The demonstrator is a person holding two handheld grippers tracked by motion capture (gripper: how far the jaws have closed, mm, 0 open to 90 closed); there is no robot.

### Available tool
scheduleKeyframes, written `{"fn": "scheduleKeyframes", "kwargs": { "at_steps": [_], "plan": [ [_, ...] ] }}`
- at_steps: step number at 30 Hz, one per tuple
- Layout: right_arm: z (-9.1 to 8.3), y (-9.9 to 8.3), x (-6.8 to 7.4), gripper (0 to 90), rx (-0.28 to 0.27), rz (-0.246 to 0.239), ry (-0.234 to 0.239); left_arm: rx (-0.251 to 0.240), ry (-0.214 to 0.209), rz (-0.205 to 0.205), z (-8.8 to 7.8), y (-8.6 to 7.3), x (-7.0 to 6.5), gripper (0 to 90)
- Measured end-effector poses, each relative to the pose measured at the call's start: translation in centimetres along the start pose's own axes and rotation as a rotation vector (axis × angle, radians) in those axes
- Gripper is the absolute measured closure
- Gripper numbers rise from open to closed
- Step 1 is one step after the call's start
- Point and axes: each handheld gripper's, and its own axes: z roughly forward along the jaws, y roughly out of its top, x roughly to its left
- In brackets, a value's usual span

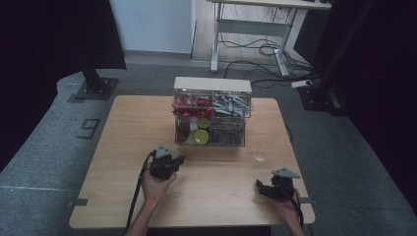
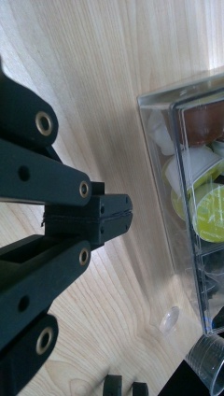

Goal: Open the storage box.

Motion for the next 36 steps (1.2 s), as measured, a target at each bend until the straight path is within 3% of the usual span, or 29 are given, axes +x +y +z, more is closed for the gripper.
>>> {"fn": "scheduleKeyframes", "kwargs": {
  "at_steps": [21, 36],
  "plan": [
    [0.0, 0.0, 0.0, 16.6, 0.000, 0.001, 0.000, 0.023, 0.007, 0.006, 2.4, 0.8, -0.7, 90.0],
    [0.0, 0.0, 0.0, 16.6, 0.000, 0.001, 0.000, 0.037, 0.030, -0.009, 3.9, 1.5, -0.1, 90.0]
  ]
}}
